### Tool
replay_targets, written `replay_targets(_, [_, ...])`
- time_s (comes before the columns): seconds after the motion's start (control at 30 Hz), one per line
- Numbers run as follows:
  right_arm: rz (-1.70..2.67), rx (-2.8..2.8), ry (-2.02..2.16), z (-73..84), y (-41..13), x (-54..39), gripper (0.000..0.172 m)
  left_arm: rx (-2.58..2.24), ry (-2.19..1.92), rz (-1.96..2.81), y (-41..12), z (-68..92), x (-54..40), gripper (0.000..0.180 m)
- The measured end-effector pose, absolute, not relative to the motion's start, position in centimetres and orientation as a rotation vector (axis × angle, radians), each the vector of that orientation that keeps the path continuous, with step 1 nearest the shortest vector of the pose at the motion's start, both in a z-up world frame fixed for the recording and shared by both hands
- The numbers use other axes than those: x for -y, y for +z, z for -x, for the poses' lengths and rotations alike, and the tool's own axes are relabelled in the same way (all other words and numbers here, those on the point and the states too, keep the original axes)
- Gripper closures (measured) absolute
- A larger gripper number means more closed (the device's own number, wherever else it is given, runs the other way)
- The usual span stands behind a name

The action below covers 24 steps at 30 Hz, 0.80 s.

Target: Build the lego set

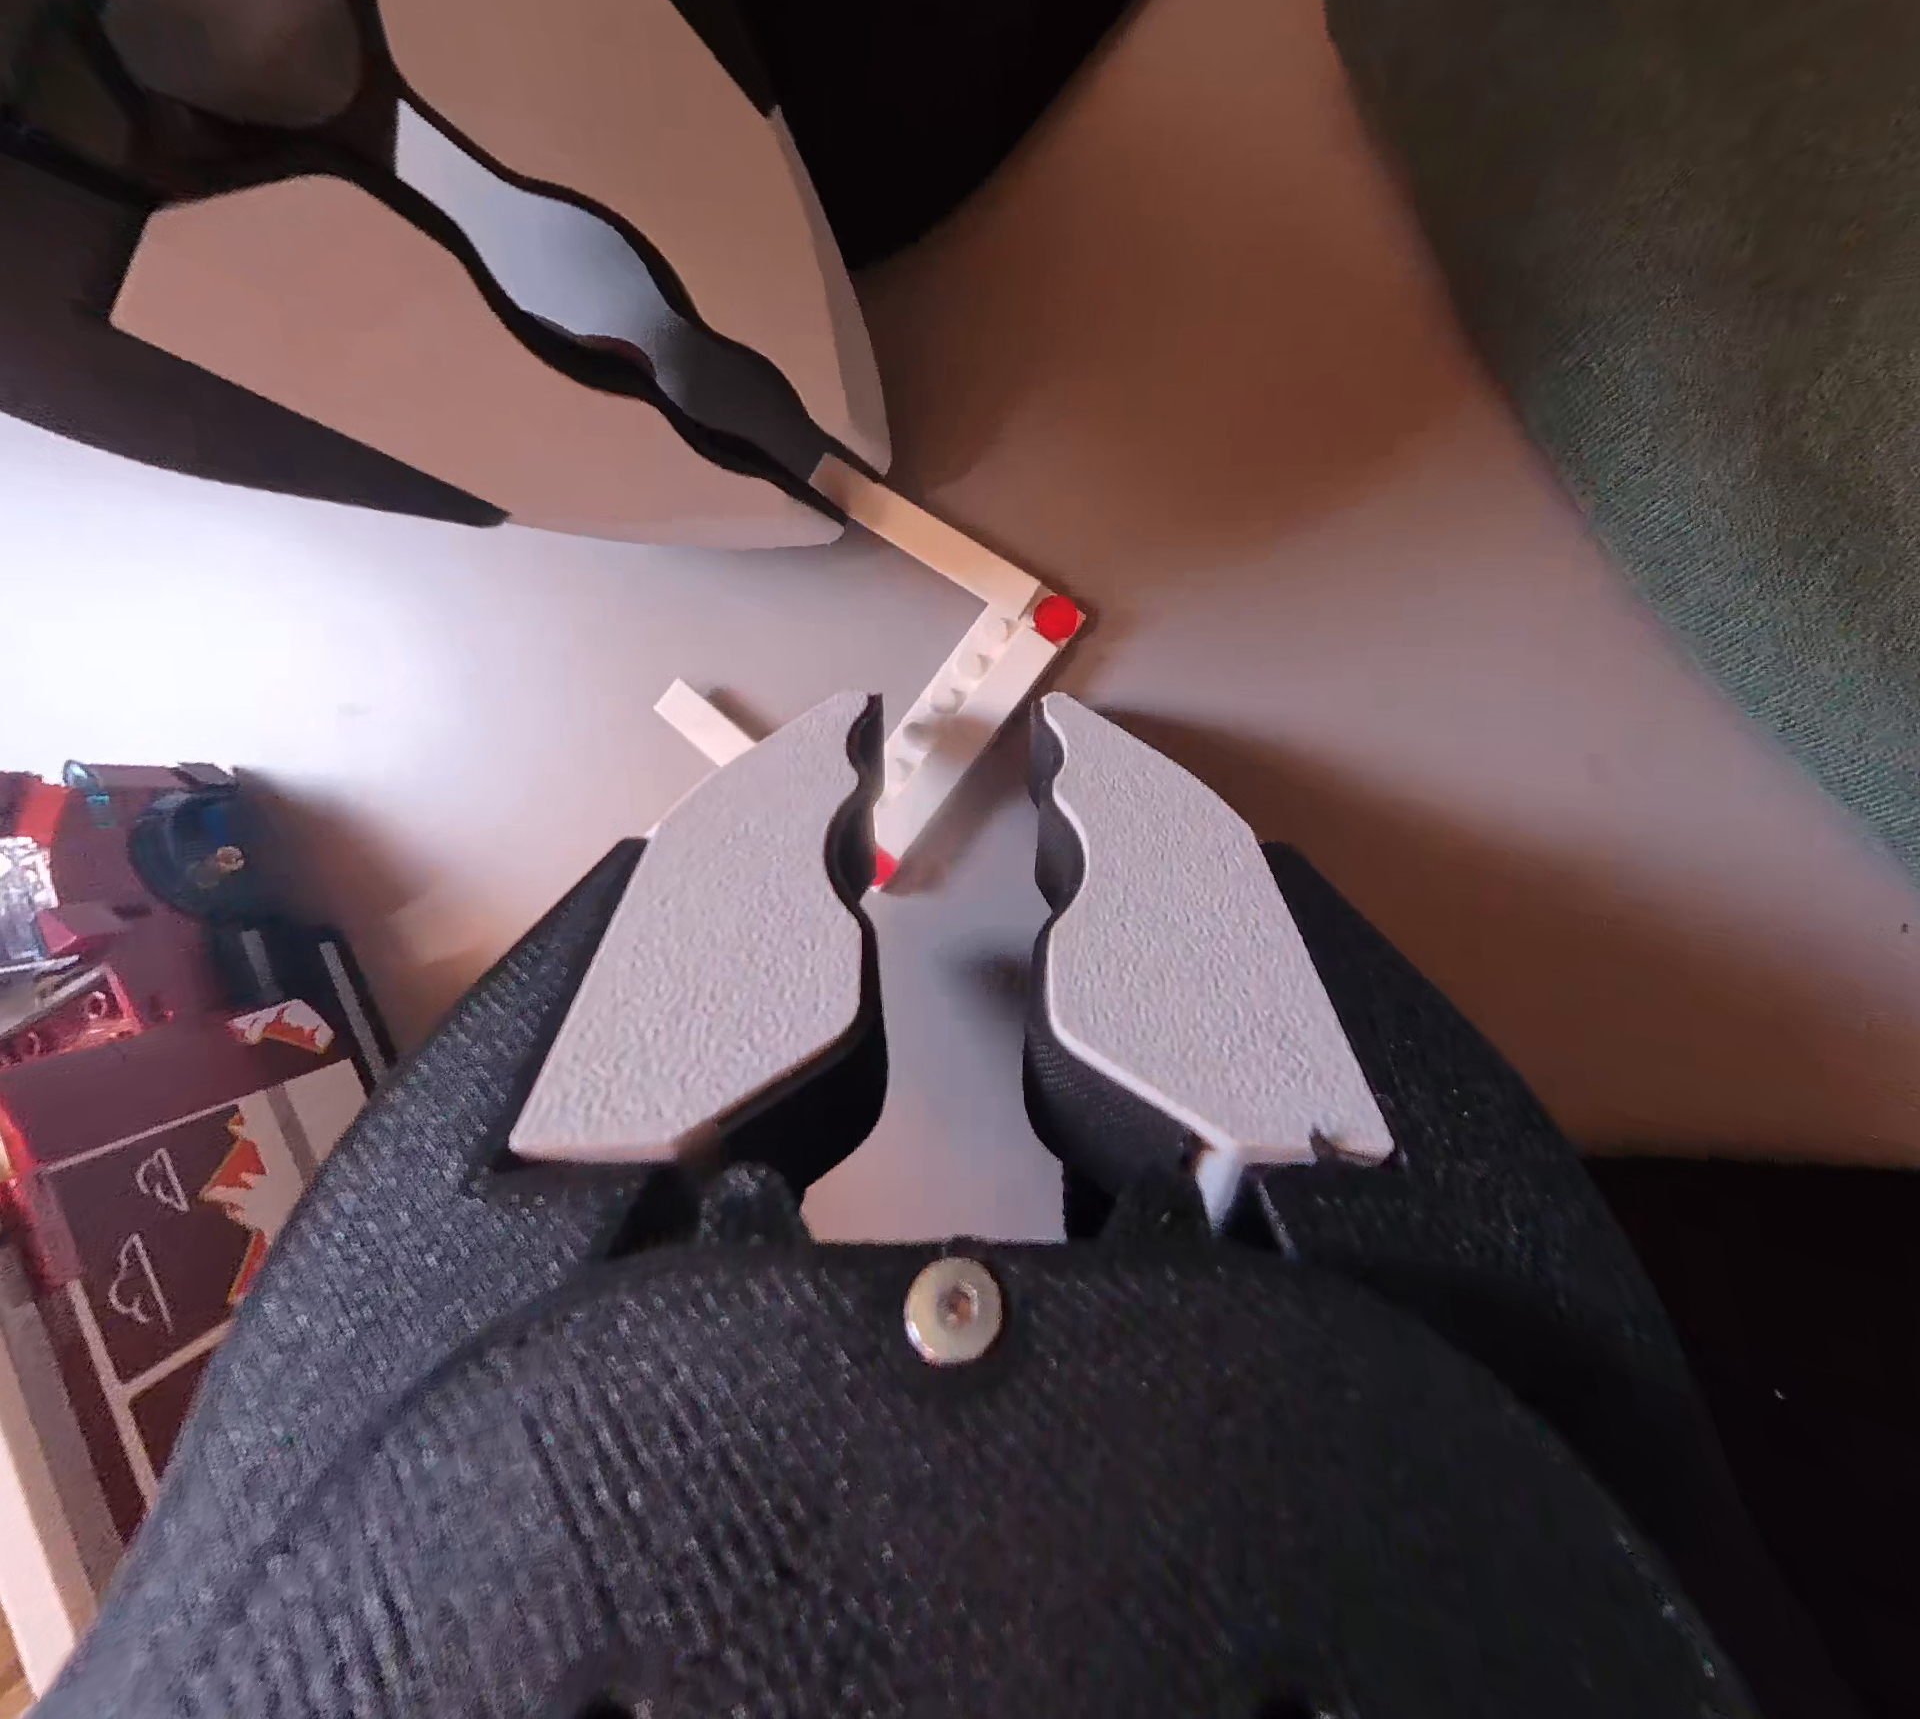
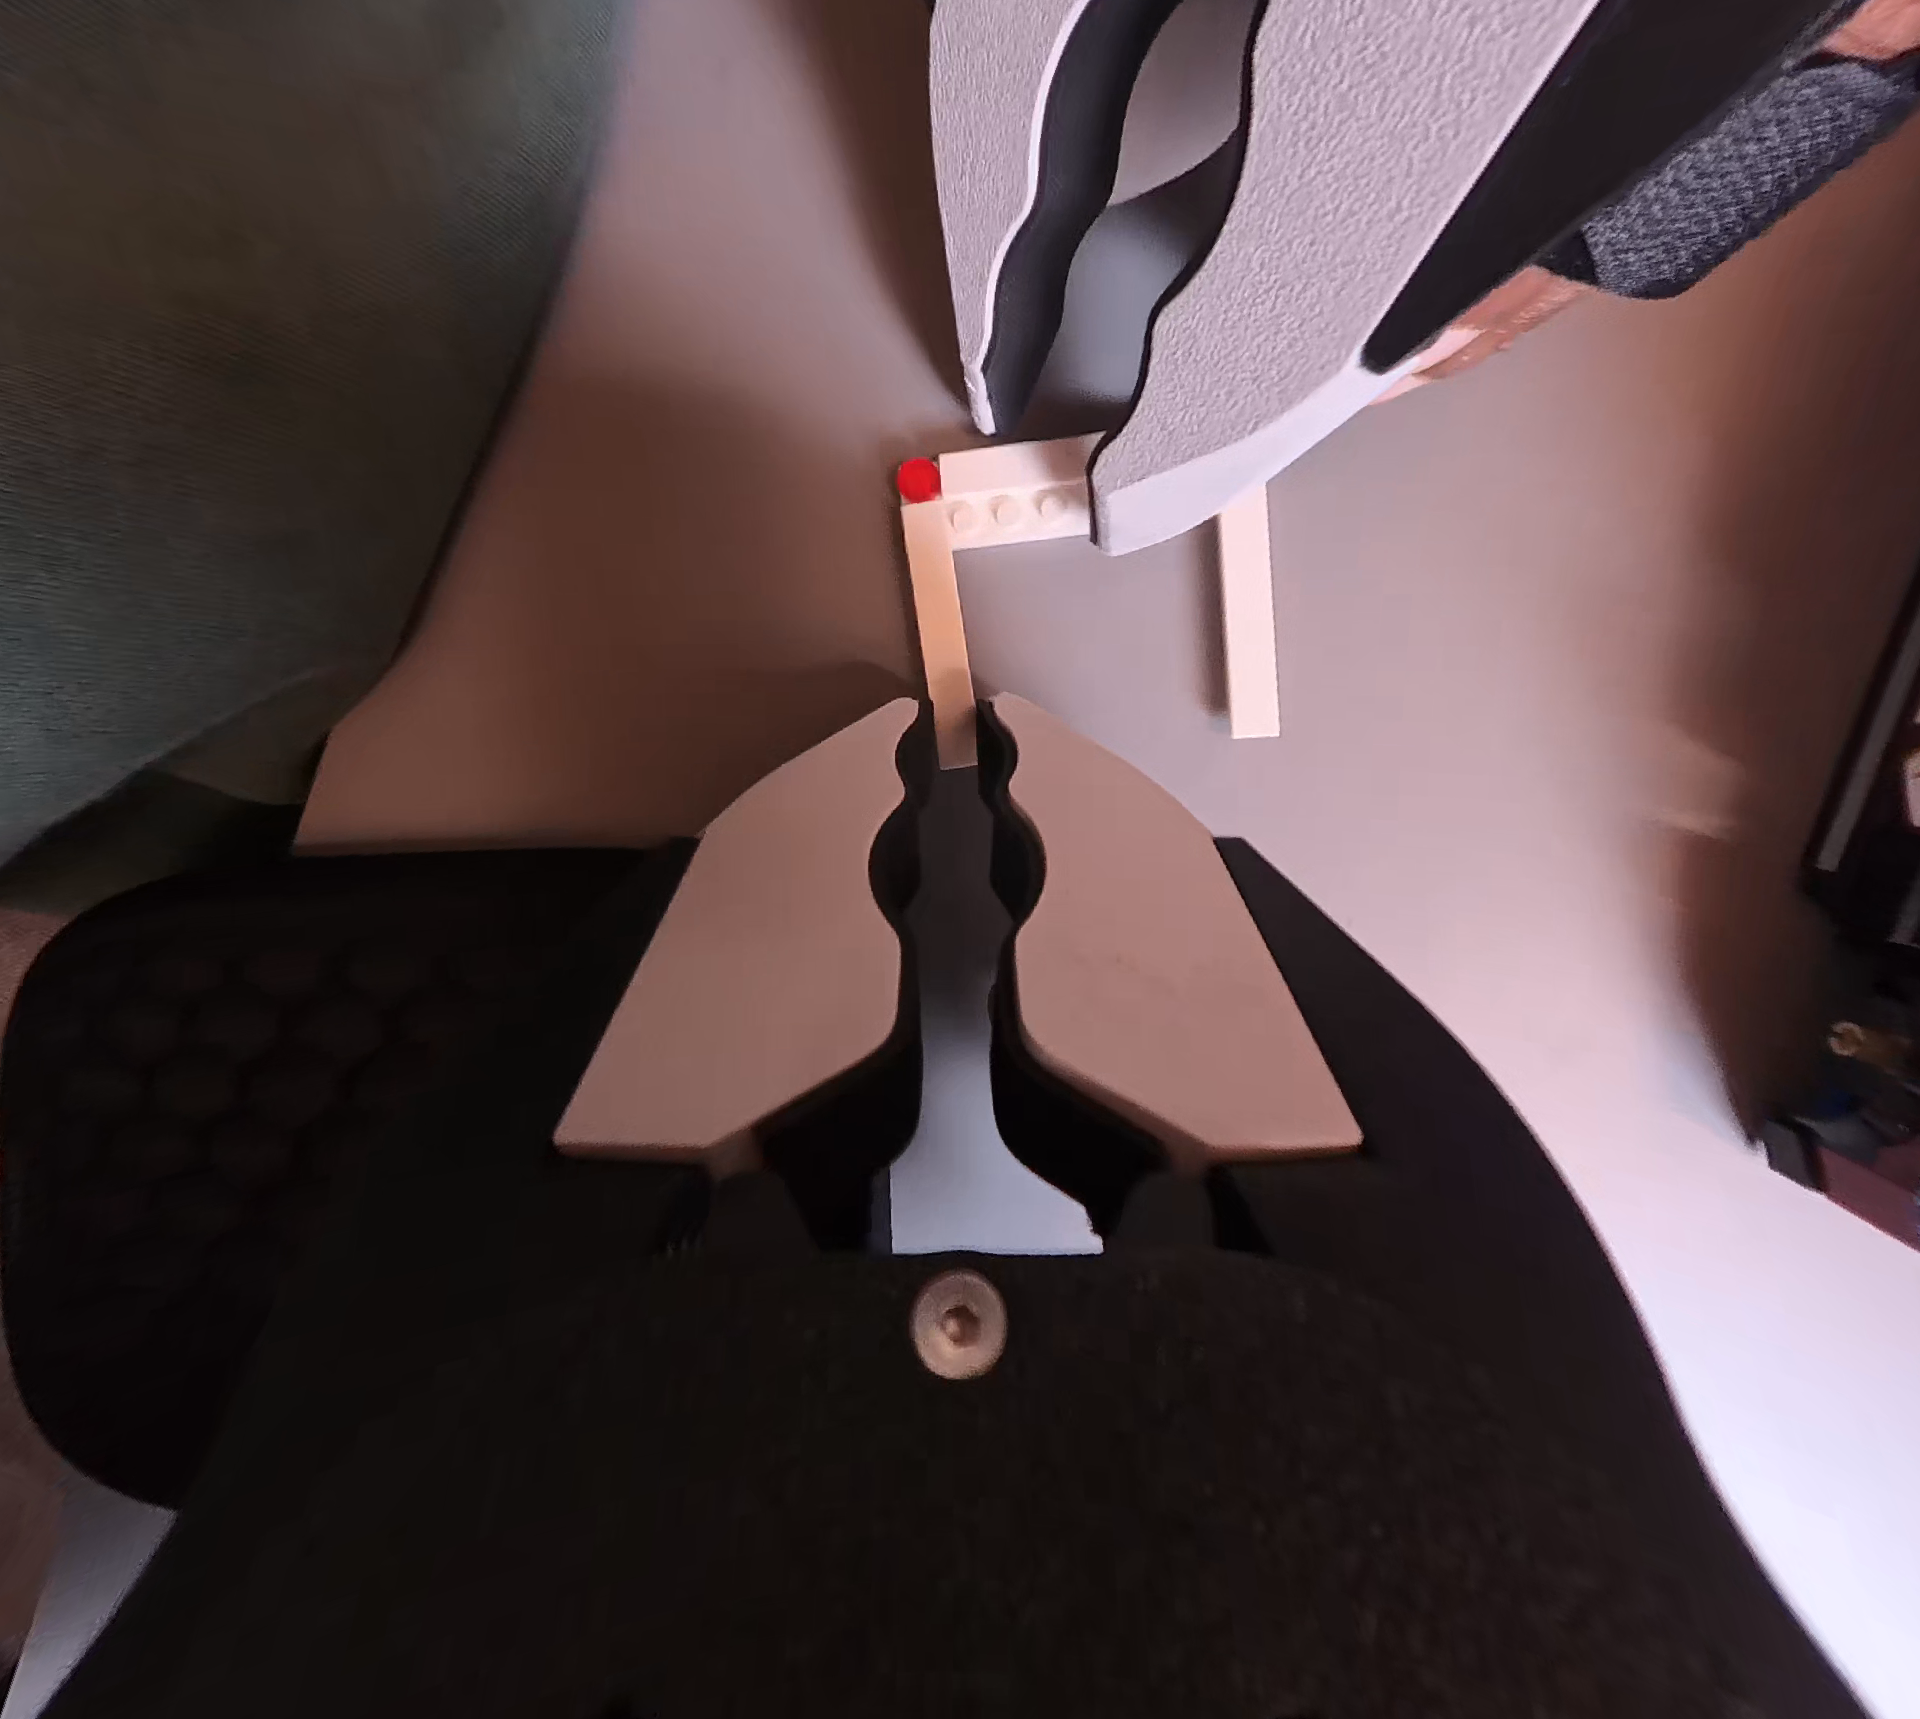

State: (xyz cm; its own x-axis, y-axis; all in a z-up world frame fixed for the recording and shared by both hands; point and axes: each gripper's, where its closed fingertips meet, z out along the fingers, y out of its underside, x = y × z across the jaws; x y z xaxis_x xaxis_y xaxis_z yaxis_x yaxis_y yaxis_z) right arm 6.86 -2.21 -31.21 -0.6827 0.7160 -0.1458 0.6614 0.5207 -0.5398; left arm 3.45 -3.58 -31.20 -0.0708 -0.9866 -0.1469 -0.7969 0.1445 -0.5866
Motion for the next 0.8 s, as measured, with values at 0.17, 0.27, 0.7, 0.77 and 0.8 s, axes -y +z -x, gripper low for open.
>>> replay_targets(0.17, [1.204,2.664,0.848,-6.89,-31.5,2.23,0.165,-1.955,-0.499,1.715,-31.49,-3.43,3.68,0.155])
replay_targets(0.27, [1.203,2.664,0.84,-6.85,-31.6,2.19,0.165,-1.967,-0.507,1.725,-31.52,-3.4,3.74,0.156])
replay_targets(0.7, [1.199,2.639,0.841,-6.51,-31.65,2.09,0.158,-1.955,-0.508,1.748,-31.56,-3.52,3.96,0.163])
replay_targets(0.77, [1.202,2.615,0.847,-6.35,-31.5,1.99,0.158,-1.949,-0.513,1.747,-31.57,-3.56,3.96,0.163])
replay_targets(0.8, [1.201,2.602,0.85,-6.29,-31.39,1.95,0.157,-1.947,-0.514,1.746,-31.56,-3.58,3.97,0.163])
